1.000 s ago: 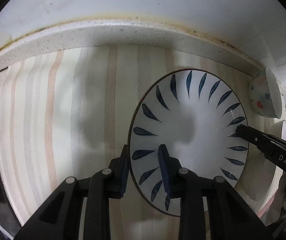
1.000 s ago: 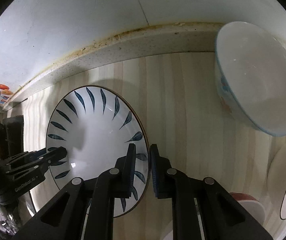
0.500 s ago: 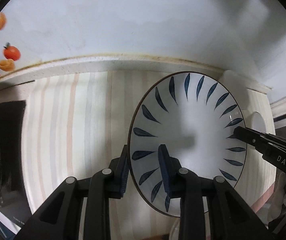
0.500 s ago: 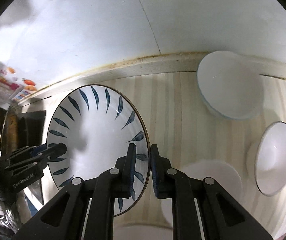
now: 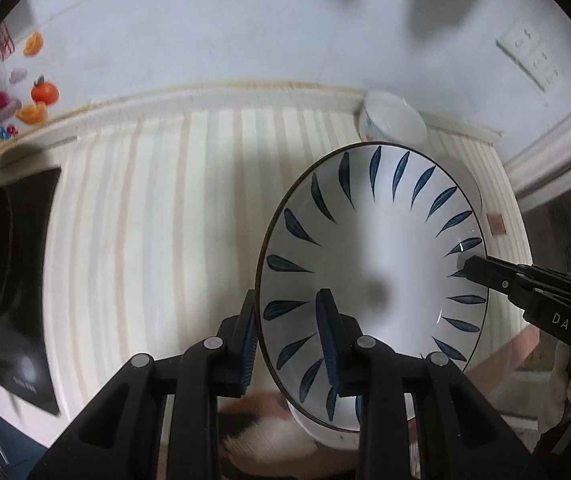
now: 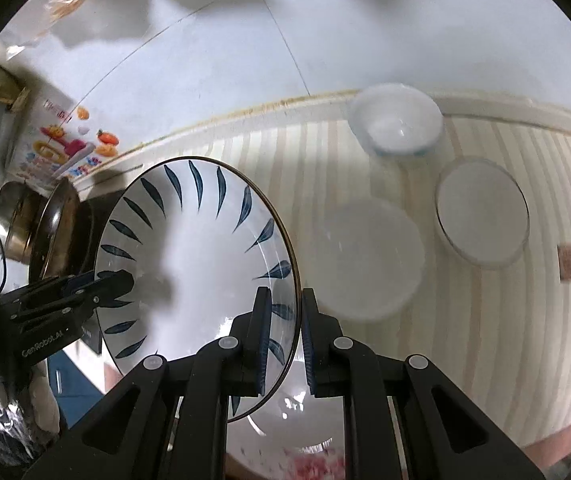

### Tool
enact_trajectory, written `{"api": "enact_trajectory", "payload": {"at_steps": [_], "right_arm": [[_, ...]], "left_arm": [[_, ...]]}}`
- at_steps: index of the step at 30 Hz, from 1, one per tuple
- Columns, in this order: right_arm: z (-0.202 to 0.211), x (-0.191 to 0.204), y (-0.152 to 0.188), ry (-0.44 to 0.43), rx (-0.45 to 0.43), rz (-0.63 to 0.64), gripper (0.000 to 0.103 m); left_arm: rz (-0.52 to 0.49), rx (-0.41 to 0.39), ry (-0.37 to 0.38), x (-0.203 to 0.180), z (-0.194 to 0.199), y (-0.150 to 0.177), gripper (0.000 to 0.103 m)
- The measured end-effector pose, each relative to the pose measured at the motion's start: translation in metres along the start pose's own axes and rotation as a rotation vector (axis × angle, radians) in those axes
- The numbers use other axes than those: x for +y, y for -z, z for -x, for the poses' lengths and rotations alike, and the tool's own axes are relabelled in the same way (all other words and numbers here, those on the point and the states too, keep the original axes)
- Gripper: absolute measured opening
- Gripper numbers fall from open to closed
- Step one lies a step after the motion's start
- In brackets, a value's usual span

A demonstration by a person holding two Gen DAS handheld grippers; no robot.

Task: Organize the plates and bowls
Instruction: 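Carry the blue-striped plate onto the plate stack and lower it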

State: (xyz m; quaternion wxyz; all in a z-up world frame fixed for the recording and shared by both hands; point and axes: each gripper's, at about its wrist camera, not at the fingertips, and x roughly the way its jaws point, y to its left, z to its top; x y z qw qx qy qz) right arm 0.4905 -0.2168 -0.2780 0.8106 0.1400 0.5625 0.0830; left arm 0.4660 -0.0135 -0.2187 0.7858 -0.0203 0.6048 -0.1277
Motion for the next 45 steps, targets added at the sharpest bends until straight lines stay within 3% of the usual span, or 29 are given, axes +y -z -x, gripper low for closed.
{"api": "enact_trajectory", "payload": {"at_steps": [10,19,37,45], "right_arm": [[-0.021,-0.051,0.082,0.015,0.089,-0.069,0.016],[-0.049,-0.081,0.125,0.021,0.149,-0.119,0.016],[-0.066,-0.08,0.126,0.037,0.173,-0.102,0.016],[-0.066,-0.081,0.123,0.025,0.177,-0.109,0.016]], "left_arm": [[-0.037,0.129,-0.018,-0.039,-0.049,0.058,0.025],[-0.074,0.18,-0.057,-0.054,-0.08,0.075,0.025],[-0.08,0.194,-0.109,-0.063,-0.109,0.079,0.026],[-0.041,0.186,-0.093,-0.053,-0.109,0.083,0.026]]}}
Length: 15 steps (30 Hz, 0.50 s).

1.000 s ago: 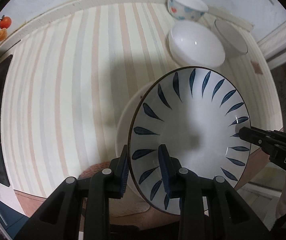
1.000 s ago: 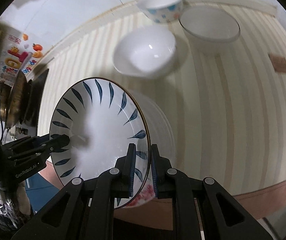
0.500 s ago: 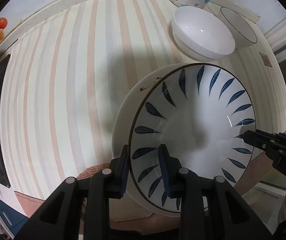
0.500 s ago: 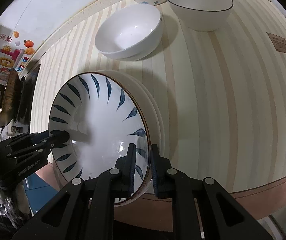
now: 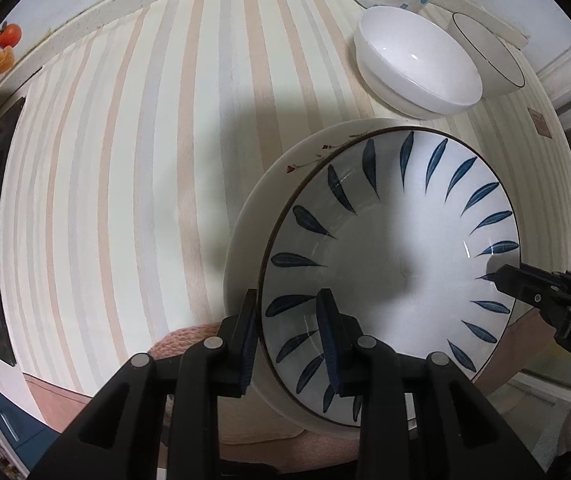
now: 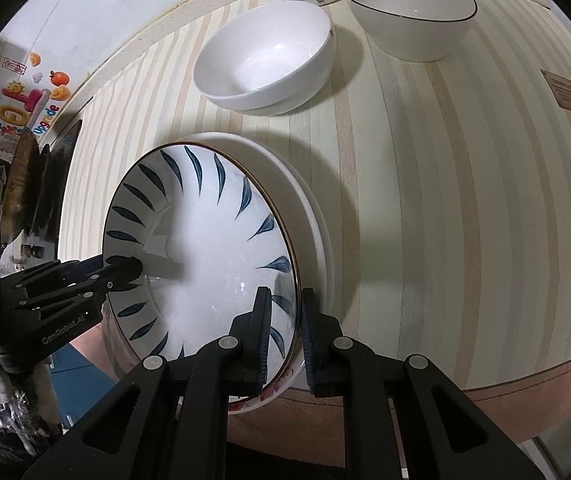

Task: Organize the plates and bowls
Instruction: 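Carry the blue-striped plate onto the plate stack and lower it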

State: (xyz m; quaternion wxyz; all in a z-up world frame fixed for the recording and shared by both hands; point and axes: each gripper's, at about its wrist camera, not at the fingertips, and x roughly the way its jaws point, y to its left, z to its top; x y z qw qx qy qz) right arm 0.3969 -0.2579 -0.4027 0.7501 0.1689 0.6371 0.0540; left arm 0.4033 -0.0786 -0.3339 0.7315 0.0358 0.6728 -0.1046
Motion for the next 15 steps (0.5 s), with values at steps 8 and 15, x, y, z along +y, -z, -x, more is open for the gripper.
{"api": "enact_trajectory", "payload": {"at_steps": [8,15], "right_arm": [[0.009,-0.008,0.001,-0.026,-0.007,-0.004,0.019],[0.028,-0.002,0.001,-0.012,-0.038,0.044,0.019]], "left_arm": [[0.068,-0.024,-0.01,0.011,0.005,0.007,0.026],[0.104,-0.094,0.005,0.023,0.045,0.025,0.026]]}}
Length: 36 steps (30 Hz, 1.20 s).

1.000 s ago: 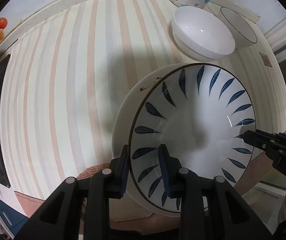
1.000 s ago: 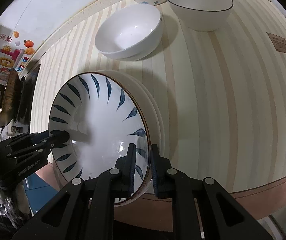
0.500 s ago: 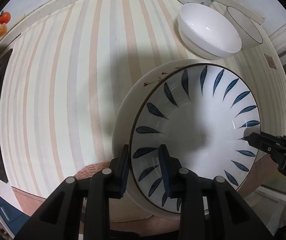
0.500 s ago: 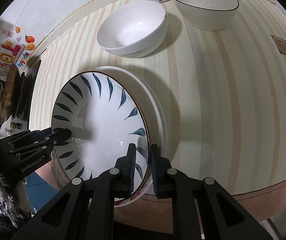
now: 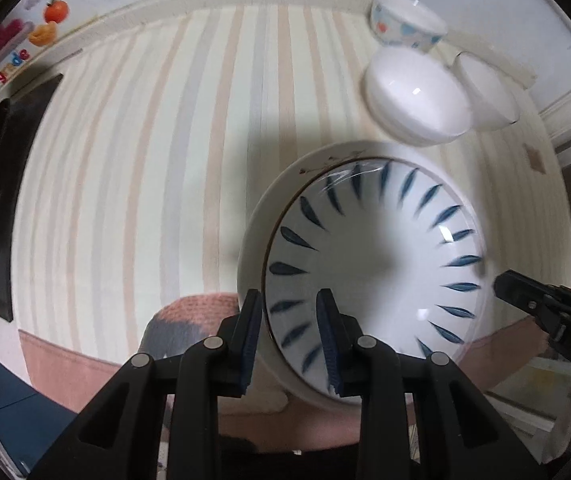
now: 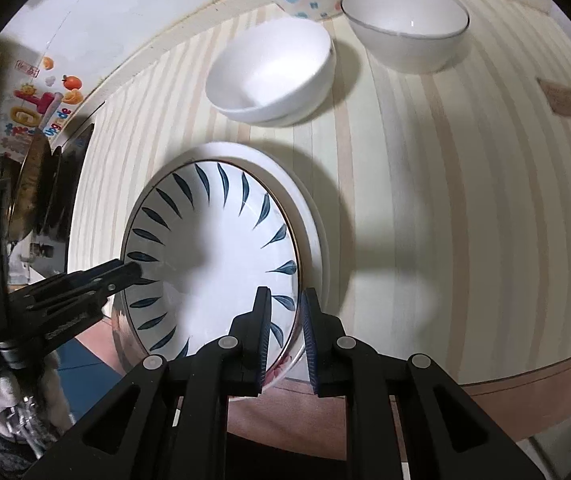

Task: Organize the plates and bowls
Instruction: 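Carry the blue-striped plate onto the plate stack and lower it, then open both grippers and lift away from the stack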

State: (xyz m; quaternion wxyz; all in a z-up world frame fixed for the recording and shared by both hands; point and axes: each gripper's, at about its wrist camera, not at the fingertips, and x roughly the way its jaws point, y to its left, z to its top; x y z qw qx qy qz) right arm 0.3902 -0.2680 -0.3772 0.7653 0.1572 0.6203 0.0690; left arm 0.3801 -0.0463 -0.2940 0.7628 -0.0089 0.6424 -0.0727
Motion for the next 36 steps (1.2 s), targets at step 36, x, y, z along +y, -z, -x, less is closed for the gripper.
{"api": "enact_trajectory", "payload": {"at_steps": [36], "right_arm": [[0.181,0.108,0.131,0.054,-0.243,-0.003,0.025]], "left_arm": [[-0.125,-0.19,0.085,-0.005,0.165,0.076,0.03]]}}
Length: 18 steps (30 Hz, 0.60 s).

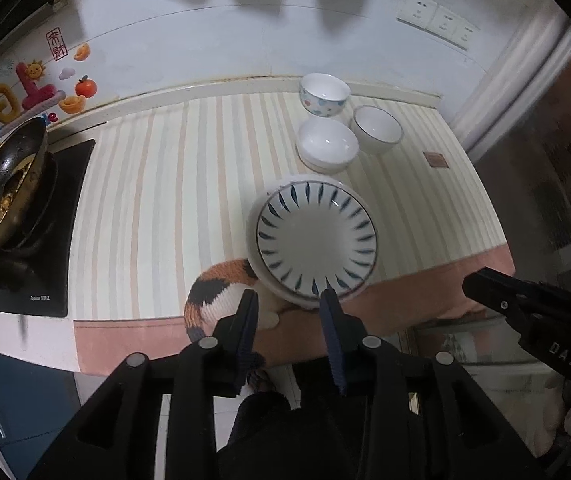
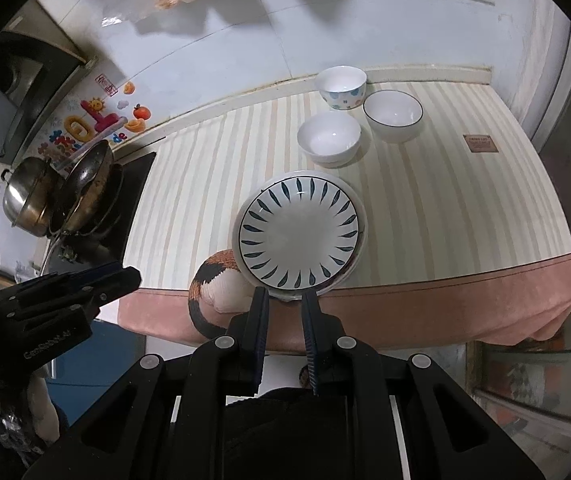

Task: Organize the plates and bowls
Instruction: 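Grasp the rim of a plain white bowl with both grippers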

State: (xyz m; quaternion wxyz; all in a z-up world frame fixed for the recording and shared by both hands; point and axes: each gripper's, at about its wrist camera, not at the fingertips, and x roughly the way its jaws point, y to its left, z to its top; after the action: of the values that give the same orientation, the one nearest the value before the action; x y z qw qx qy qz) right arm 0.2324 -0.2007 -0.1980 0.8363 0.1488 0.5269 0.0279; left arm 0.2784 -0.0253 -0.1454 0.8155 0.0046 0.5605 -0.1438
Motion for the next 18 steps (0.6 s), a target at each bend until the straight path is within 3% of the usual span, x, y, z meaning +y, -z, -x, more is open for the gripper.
{"api": "enact_trajectory", "payload": {"at_steps": [2,9,13,18], "right_arm": [[-0.007,-0.01,-0.011,-0.017,0.006,-0.017,0.034],[-0.058,-0.055,-0.085,-0.012,0.007,-0.029,0.034],[-0.113,-0.094,-0.138,0.004,0.045,-0.044,0.035],[-0.196,-0.138,-0.199,-0.036,0.143,-0.078,0.035]], "left_arm": [[0.018,0.001,-0.013,0.0,-0.011,-0.011,0.03],[0.103,0.02,-0.071,-0.005,-0.087,-0.085,0.03],[0.16,0.074,-0.085,-0.009,-0.144,-0.132,0.03],[0.249,0.163,-0.064,-0.003,-0.222,-0.179,0.03]]}}
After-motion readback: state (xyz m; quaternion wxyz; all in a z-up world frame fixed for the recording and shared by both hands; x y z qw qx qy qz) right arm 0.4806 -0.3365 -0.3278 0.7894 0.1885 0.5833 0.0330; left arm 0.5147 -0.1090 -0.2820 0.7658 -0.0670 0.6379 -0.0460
